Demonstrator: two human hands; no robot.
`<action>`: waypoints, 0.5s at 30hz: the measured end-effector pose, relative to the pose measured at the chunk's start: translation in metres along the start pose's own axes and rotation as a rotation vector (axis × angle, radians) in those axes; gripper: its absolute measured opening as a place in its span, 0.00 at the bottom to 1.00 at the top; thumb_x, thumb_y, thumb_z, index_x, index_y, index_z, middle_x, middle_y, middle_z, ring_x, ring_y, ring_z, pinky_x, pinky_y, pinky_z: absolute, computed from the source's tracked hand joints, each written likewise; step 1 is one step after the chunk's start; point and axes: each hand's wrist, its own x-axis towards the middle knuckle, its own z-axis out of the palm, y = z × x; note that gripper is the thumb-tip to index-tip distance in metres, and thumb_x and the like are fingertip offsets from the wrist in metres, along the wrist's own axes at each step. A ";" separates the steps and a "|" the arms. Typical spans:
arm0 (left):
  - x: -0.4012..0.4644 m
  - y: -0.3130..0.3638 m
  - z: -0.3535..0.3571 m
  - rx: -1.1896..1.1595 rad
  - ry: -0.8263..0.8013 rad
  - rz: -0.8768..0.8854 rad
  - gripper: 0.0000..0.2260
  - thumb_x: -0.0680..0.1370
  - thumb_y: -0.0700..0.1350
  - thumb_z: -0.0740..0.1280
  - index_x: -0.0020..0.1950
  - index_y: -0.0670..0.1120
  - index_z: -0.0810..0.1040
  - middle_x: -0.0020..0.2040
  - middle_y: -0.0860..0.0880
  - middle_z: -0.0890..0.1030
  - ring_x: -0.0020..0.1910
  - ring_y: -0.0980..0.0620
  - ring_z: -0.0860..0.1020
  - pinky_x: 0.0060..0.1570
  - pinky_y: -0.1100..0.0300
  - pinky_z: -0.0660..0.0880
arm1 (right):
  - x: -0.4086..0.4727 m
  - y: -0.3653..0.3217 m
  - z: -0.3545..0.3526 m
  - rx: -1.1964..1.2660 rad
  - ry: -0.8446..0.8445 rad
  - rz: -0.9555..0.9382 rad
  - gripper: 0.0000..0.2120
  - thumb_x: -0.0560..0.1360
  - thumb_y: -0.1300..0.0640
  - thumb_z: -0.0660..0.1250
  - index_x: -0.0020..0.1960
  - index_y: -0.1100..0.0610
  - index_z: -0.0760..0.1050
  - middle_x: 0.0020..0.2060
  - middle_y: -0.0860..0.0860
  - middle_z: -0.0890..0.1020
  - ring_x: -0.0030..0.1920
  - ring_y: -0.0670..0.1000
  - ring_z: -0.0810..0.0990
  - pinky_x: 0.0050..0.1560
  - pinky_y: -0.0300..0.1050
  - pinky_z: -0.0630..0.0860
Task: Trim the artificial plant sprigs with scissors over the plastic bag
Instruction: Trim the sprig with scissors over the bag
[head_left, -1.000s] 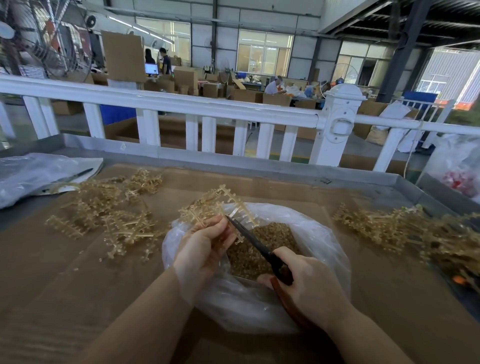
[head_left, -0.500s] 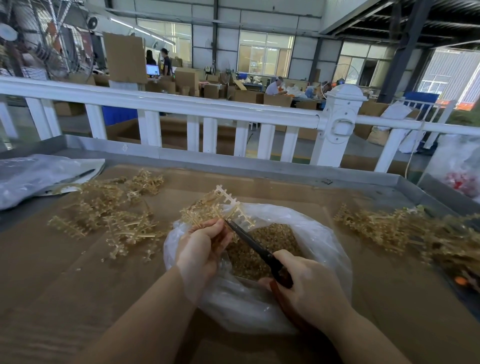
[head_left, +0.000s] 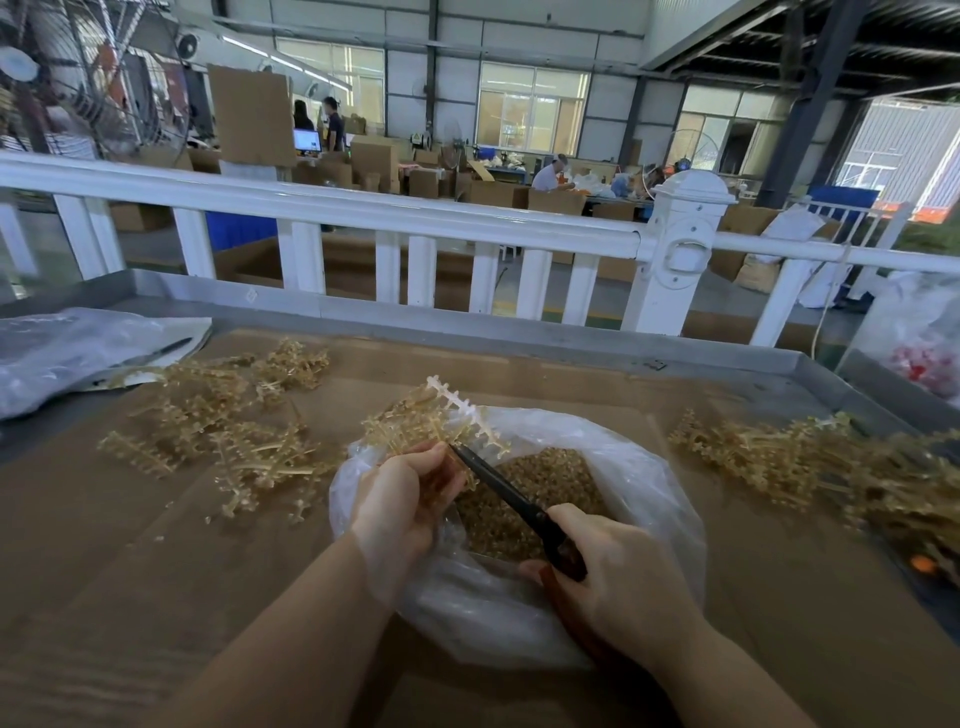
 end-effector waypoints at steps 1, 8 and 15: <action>-0.001 0.000 -0.001 0.008 -0.033 0.008 0.04 0.74 0.32 0.66 0.41 0.38 0.79 0.35 0.44 0.80 0.36 0.50 0.80 0.29 0.60 0.79 | 0.000 -0.001 0.000 0.001 0.004 0.001 0.20 0.72 0.34 0.58 0.51 0.48 0.75 0.34 0.44 0.78 0.33 0.43 0.74 0.31 0.29 0.62; -0.004 0.004 0.005 0.046 -0.016 -0.003 0.03 0.75 0.34 0.67 0.41 0.38 0.76 0.24 0.47 0.78 0.23 0.52 0.79 0.26 0.62 0.78 | -0.001 -0.001 -0.002 0.003 -0.001 0.006 0.20 0.72 0.34 0.58 0.52 0.47 0.75 0.35 0.44 0.79 0.34 0.43 0.76 0.31 0.26 0.62; -0.005 0.005 0.006 0.044 0.040 -0.032 0.04 0.74 0.36 0.69 0.39 0.39 0.77 0.25 0.46 0.80 0.29 0.51 0.79 0.24 0.63 0.77 | 0.000 -0.001 -0.003 0.001 0.004 -0.009 0.17 0.73 0.38 0.64 0.53 0.50 0.77 0.36 0.44 0.80 0.34 0.42 0.77 0.34 0.25 0.62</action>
